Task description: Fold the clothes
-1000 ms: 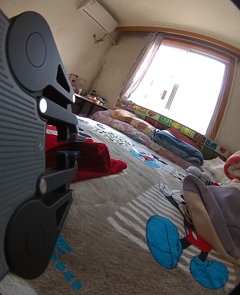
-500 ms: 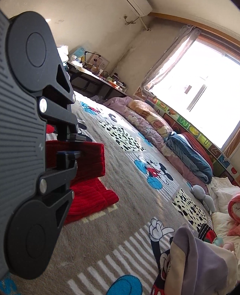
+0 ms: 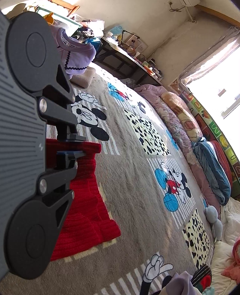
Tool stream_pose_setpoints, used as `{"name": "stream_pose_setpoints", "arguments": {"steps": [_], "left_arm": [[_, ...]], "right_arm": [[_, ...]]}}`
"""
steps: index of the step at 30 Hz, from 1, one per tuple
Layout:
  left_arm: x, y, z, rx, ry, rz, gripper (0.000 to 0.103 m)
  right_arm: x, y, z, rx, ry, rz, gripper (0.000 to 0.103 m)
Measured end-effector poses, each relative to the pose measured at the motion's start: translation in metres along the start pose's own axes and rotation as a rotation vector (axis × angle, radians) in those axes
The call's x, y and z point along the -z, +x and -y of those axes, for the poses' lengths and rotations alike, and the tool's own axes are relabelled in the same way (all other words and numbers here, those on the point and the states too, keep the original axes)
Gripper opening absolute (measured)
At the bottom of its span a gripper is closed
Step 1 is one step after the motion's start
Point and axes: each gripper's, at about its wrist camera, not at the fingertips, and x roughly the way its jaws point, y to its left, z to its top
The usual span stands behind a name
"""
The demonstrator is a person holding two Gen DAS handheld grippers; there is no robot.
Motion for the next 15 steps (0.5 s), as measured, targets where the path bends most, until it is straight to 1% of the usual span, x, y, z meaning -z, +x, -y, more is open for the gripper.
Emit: {"name": "stream_pose_setpoints", "arguments": {"steps": [4,10,13,15], "left_arm": [[0.001,-0.003,-0.007,0.021,-0.035,0.007,0.057],[0.001,-0.006,-0.012,0.02,-0.052,0.002,0.057],[0.001,-0.005,-0.013,0.022,-0.05,-0.002,0.057],[0.0,-0.004,-0.013,0.022,-0.045,-0.006,0.057]], "right_arm": [[0.004,0.029,-0.009,0.052,-0.058,-0.042,0.011],[0.012,0.067,-0.014,0.135,-0.121,-0.099,0.011],[0.016,0.079,-0.016,0.168,-0.164,-0.115,0.011],[0.018,0.085,-0.014,0.181,-0.17,-0.123,0.011]]}}
